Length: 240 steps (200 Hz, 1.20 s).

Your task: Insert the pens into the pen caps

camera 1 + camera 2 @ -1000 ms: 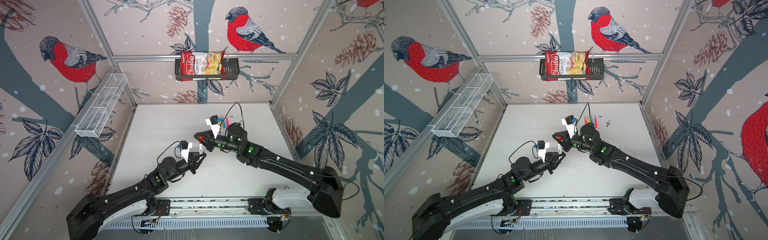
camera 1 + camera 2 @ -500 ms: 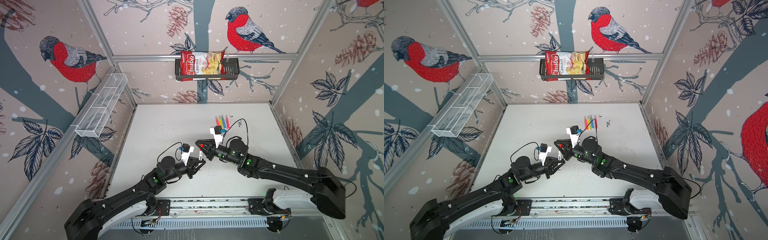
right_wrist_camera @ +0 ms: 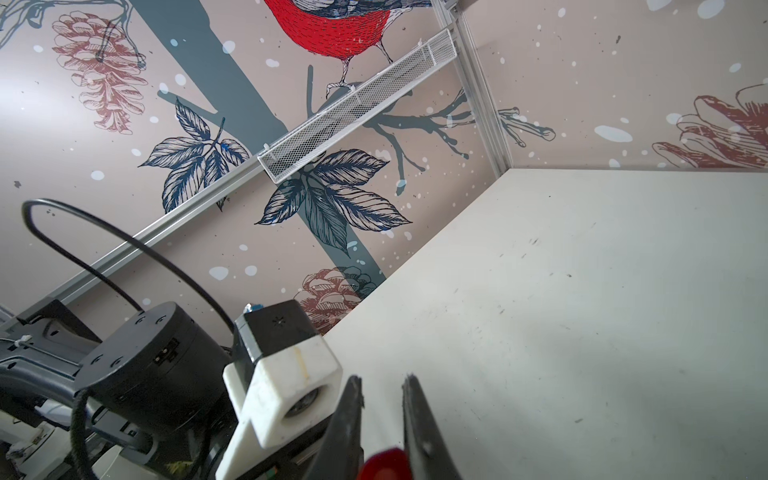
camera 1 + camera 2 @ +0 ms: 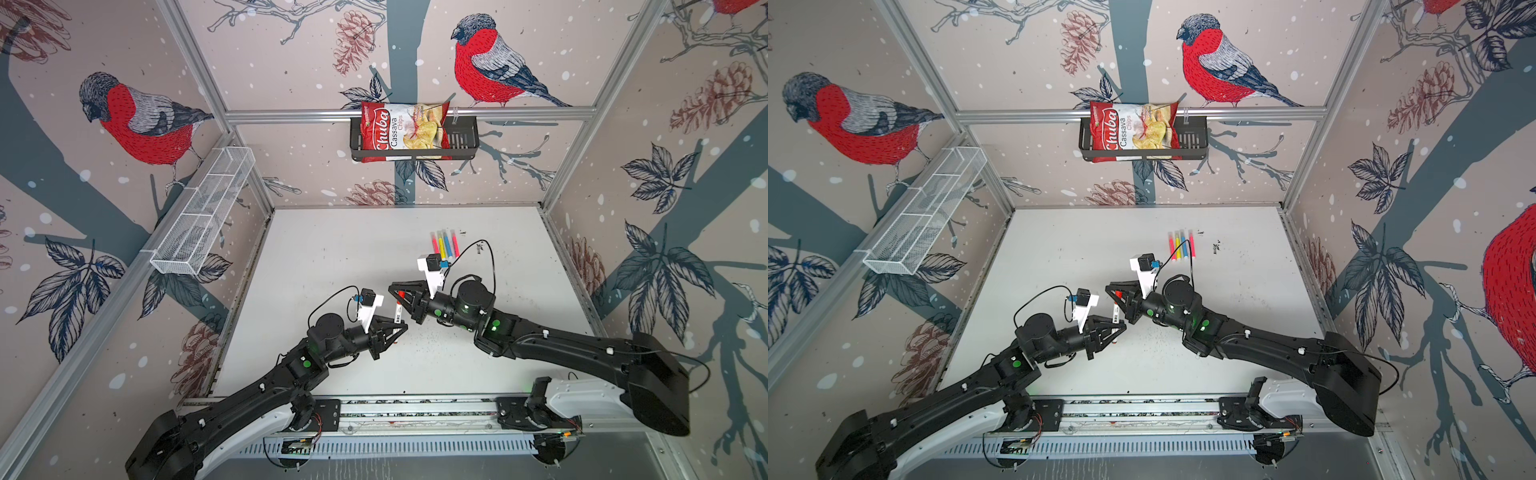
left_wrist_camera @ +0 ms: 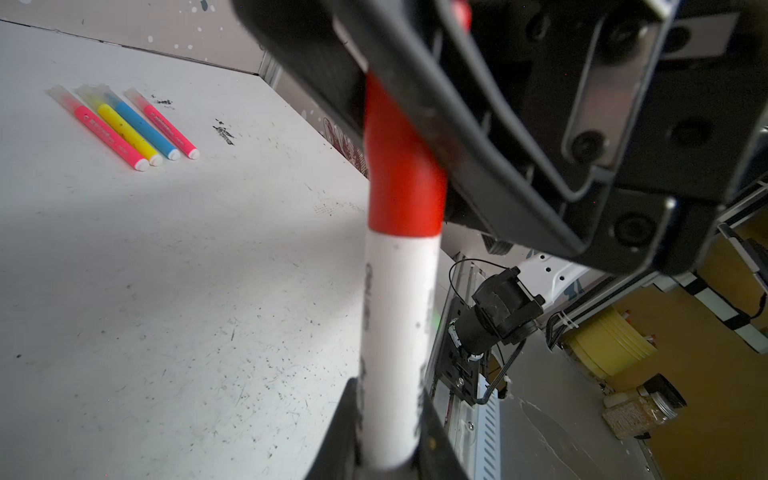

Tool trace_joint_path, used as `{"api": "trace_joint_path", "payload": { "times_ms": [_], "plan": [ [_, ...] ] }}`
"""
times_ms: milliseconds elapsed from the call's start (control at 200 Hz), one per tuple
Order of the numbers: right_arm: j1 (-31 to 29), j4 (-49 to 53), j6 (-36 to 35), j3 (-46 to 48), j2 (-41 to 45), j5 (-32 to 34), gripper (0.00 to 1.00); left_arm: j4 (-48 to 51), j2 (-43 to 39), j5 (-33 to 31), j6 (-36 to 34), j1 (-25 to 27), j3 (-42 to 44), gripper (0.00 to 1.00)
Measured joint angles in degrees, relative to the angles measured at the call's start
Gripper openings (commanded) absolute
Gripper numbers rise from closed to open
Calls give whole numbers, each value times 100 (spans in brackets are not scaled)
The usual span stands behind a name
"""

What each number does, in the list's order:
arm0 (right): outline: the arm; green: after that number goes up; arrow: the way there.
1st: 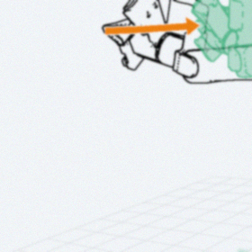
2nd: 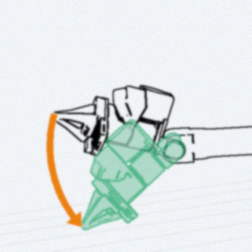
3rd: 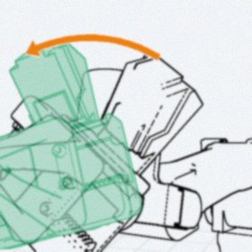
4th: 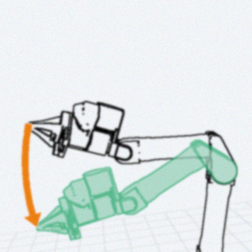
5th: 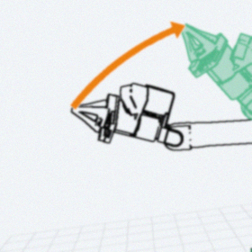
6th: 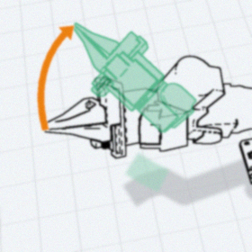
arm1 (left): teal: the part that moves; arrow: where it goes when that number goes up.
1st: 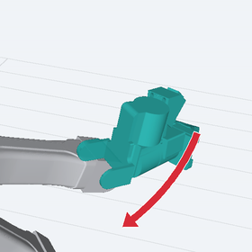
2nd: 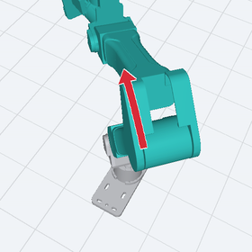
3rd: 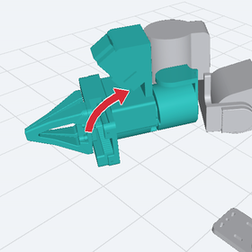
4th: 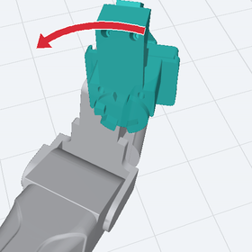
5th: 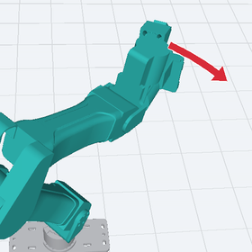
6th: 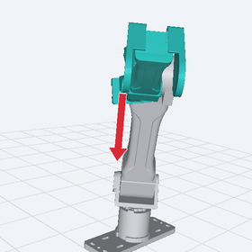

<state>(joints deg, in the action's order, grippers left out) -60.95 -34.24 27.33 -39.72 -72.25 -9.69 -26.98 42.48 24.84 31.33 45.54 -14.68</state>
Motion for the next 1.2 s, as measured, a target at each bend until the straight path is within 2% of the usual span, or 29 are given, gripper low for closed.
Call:
{"api": "trace_joint_path", "payload": {
  "times_ms": [390, 450, 490, 520, 575, 605, 625, 685, 760, 825, 981, 1201],
  "plan": [
    [-2, -57, 2, 59, 13, -90, 0, -66, -26, 240, 151, -63, 50, 0],
    [-2, -55, 2, 57, 31, -87, 3, -74, -31, 243, 146, -66, 50, 0],
    [-2, -42, 2, 33, 42, -87, 8, -103, -28, 247, 146, -66, 50, 0],
    [-2, 13, 0, 0, 63, -83, 18, -118, -24, 249, 142, -68, 50, 0],
    [-2, 175, -4, -83, 146, -55, 40, -256, 9, 256, 129, -74, 50, 0],
    [-2, 339, -28, -142, 219, -63, 59, -420, 31, 186, 144, -74, 50, 0],
    [-9, 507, -42, -170, 267, -129, 68, -570, 39, 35, 195, -94, 46, 0],
    [-50, 1147, -149, -245, 446, -350, 75, -1117, 94, -474, 293, -190, -22, 0],
    [24, 1716, -363, -372, 914, -385, 86, -1436, 188, -546, 293, -170, -37, 0],
    [162, 1897, -516, -428, 1552, -369, 91, -1528, 278, -662, 321, -184, -35, 0],
    [872, 1893, -640, -284, 2905, -227, 92, -1720, 315, -750, 319, -122, 31, 0],
    [1263, 2365, -592, 177, 3314, -258, 92, -1742, 507, -964, 214, -48, -105, 0]
  ]
}}
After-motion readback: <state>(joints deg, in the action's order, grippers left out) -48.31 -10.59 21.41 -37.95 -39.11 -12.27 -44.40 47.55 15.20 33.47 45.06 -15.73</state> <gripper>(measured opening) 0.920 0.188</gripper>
